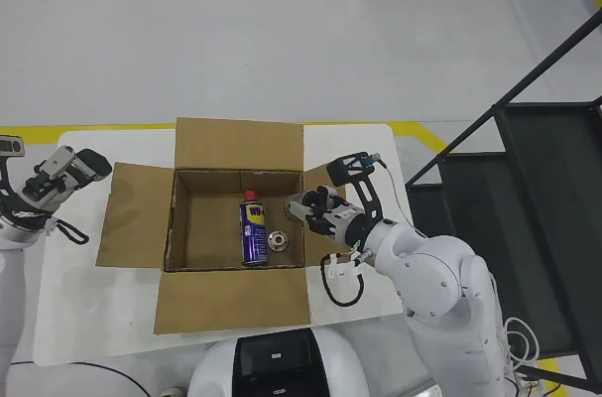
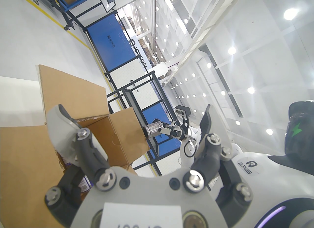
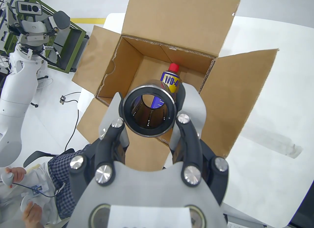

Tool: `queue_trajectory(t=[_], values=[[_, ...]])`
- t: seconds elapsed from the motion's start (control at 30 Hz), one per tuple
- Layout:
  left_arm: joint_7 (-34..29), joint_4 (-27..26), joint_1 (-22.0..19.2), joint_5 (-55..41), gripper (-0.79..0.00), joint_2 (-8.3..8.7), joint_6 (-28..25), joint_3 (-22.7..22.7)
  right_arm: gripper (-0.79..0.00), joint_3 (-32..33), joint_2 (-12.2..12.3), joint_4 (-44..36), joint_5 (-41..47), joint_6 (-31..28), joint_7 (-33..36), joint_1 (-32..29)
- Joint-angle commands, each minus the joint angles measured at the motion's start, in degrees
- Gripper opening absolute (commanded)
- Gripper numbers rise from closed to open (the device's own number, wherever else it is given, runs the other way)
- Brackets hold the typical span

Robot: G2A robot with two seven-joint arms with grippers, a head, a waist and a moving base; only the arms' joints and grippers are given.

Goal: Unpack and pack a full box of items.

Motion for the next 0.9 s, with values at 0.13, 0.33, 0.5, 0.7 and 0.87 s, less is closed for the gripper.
queue_trajectory(t=[0.13, 0.33, 0.5, 0.7, 0.87], values=[[0.0, 0.0, 0.0, 0.0, 0.0, 0.0, 0.0, 0.0, -0.785, 0.2, 0.01, -0.1, 0.74, -0.11, -1.1, -0.31], [0.0, 0.0, 0.0, 0.0, 0.0, 0.0, 0.0, 0.0, -0.785, 8.15, 0.68, -2.89, 8.17, -1.83, -1.87, -2.02], [0.0, 0.0, 0.0, 0.0, 0.0, 0.0, 0.0, 0.0, -0.785, 20.06, 1.44, -2.04, 13.51, -1.57, -2.21, -2.21], [0.0, 0.0, 0.0, 0.0, 0.0, 0.0, 0.0, 0.0, -0.785, 29.32, 2.66, 4.88, 13.59, -3.24, -0.36, -0.55], [0.0, 0.0, 0.0, 0.0, 0.0, 0.0, 0.0, 0.0, -0.785, 29.91, 3.67, 14.33, 8.26, -5.25, 0.85, 1.73]])
